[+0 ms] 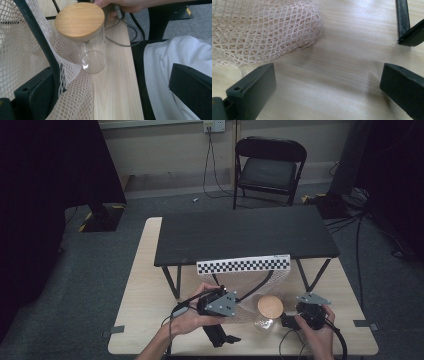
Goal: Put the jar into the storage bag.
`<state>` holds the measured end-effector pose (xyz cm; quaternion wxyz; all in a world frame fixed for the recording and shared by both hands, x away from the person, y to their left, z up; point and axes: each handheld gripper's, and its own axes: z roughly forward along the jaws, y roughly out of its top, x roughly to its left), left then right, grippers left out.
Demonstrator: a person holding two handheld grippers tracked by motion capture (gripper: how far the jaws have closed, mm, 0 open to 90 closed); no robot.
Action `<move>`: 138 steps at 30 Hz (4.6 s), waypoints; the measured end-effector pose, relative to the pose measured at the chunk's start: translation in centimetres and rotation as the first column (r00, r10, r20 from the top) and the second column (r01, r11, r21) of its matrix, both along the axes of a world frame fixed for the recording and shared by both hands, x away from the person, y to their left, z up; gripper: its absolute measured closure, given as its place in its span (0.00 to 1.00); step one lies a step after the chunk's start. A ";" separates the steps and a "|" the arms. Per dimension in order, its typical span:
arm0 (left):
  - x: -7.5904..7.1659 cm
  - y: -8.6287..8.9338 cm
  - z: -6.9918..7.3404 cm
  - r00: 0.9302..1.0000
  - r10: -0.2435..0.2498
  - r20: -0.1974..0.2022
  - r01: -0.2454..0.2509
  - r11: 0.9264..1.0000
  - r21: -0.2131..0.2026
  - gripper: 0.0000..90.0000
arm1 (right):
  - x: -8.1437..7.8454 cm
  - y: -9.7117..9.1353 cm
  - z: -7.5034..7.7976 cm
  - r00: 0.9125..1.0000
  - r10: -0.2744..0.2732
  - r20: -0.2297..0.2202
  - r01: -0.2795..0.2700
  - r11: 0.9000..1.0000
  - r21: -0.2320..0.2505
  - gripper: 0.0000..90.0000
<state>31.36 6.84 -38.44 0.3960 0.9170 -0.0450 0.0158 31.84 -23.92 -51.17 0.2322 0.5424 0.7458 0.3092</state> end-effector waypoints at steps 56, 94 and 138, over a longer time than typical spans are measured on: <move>-0.3 -0.4 -0.2 0.999 0.033 0.013 -0.034 0.999 0.021 0.00 | -6.7 2.8 9.2 0.947 0.198 0.253 -0.268 0.922 0.278 0.05; -0.2 -0.5 -0.4 0.999 0.032 0.011 -0.032 0.999 0.013 0.00 | -4.1 5.4 7.0 0.946 0.259 0.194 -0.290 0.944 0.157 0.29; -0.2 -1.1 -0.8 0.999 0.049 0.024 -0.050 0.999 0.019 0.00 | -4.7 5.3 13.6 0.896 0.304 0.323 -0.403 0.862 0.306 0.29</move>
